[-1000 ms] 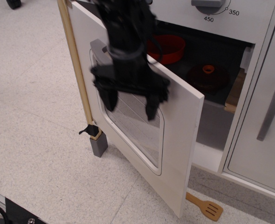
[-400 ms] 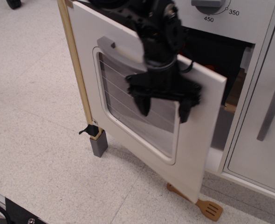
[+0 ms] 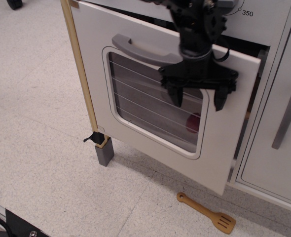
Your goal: Close oven
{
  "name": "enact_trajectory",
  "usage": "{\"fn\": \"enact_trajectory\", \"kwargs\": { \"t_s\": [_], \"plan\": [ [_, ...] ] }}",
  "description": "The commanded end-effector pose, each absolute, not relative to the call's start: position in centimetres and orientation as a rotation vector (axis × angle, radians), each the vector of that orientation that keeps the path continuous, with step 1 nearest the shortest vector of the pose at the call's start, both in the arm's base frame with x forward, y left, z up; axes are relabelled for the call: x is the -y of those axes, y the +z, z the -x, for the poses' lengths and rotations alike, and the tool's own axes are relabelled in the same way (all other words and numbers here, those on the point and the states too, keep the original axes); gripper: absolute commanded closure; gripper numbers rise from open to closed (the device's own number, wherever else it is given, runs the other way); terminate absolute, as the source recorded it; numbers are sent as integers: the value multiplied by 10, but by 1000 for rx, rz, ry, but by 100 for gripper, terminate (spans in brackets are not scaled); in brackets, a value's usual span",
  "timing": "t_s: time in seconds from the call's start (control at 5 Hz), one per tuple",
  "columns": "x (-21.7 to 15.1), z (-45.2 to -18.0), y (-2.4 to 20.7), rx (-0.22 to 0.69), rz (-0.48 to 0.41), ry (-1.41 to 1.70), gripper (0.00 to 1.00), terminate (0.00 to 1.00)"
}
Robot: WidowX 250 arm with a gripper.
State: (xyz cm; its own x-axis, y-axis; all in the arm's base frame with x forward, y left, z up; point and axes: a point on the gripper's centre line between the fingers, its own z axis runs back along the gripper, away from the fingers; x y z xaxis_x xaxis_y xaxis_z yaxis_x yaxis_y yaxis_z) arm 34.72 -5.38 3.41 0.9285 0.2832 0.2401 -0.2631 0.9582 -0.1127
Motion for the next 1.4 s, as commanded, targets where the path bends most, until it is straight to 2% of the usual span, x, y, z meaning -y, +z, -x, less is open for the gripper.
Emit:
{"fn": "enact_trajectory", "kwargs": {
  "t_s": [0.0, 0.2, 0.4, 0.8, 1.2],
  "plan": [
    [51, -382, 55, 381, 88, 299, 0, 0],
    [51, -386, 49, 405, 87, 315, 0, 0],
    [49, -386, 52, 417, 100, 308, 0, 0],
    [41, -358, 61, 453, 141, 222, 0, 0],
    [41, -358, 61, 453, 141, 222, 0, 0]
  ]
}}
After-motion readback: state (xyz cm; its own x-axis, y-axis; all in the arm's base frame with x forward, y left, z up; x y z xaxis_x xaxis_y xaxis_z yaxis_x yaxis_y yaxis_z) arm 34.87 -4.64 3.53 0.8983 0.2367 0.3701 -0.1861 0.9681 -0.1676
